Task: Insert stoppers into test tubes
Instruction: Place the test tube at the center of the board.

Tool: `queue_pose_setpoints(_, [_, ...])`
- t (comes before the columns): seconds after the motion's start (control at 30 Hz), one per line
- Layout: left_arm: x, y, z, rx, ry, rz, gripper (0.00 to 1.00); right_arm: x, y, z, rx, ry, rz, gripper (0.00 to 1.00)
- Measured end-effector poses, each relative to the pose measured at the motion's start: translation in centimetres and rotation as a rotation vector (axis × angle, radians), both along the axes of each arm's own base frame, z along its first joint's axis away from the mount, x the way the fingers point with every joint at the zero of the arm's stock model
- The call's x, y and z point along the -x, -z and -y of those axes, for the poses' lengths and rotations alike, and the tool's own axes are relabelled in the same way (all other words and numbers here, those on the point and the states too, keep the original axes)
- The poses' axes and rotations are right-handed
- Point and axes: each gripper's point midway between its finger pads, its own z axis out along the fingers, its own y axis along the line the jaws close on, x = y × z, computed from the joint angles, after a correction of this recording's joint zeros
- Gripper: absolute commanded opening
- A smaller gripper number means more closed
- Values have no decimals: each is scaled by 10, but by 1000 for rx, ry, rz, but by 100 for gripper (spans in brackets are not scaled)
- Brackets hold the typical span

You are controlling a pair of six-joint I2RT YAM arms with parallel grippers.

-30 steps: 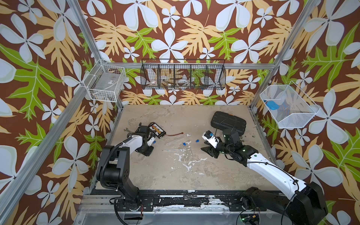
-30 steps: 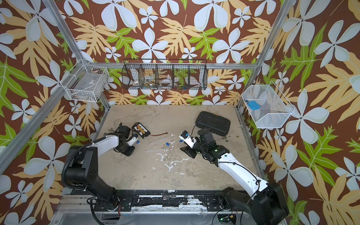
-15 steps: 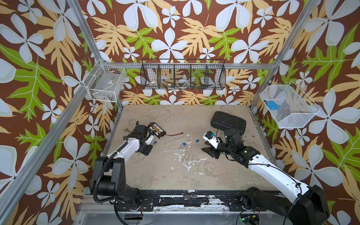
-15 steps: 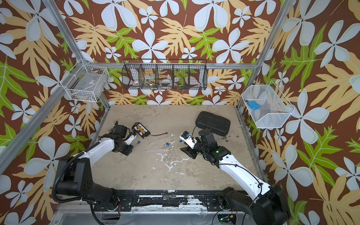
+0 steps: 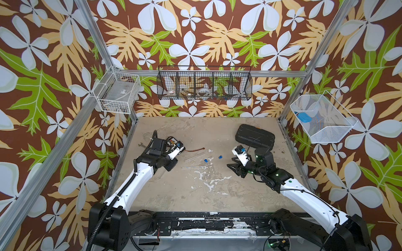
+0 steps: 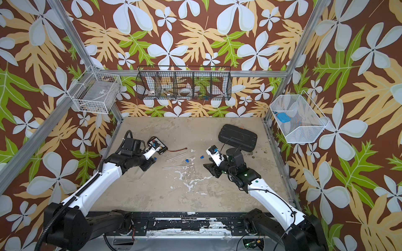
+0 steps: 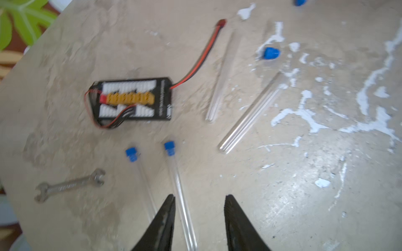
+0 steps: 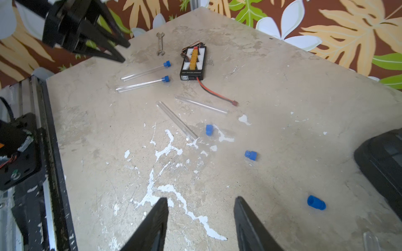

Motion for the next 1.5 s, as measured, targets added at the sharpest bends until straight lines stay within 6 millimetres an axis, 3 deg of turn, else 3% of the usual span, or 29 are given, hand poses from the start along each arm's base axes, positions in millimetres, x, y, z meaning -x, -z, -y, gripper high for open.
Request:
queue_pose_setpoints(0.13, [13,13,42,-24,203,4,40,-1,-4,8,-22,67,10,52])
queue_pose_setpoints(0.33, [6,46,60,-115,328,-43,40,-1,-11,18,-36,123,34,52])
queue_pose_setpoints(0.53, [-9,64,70,-189,379,-59,40,0,-14,21,-38,141,48,52])
queue_pose_setpoints(0.73, [-21,76,76,-224,402,-84,41,1,-13,22,-33,142,43,52])
queue_pose_setpoints(1.3, [-20,113,74,-268,402,-222,41,3,-14,24,-24,141,42,51])
queue_pose_setpoints(1.5, [-21,119,74,-274,395,-239,34,4,-15,24,-27,140,46,51])
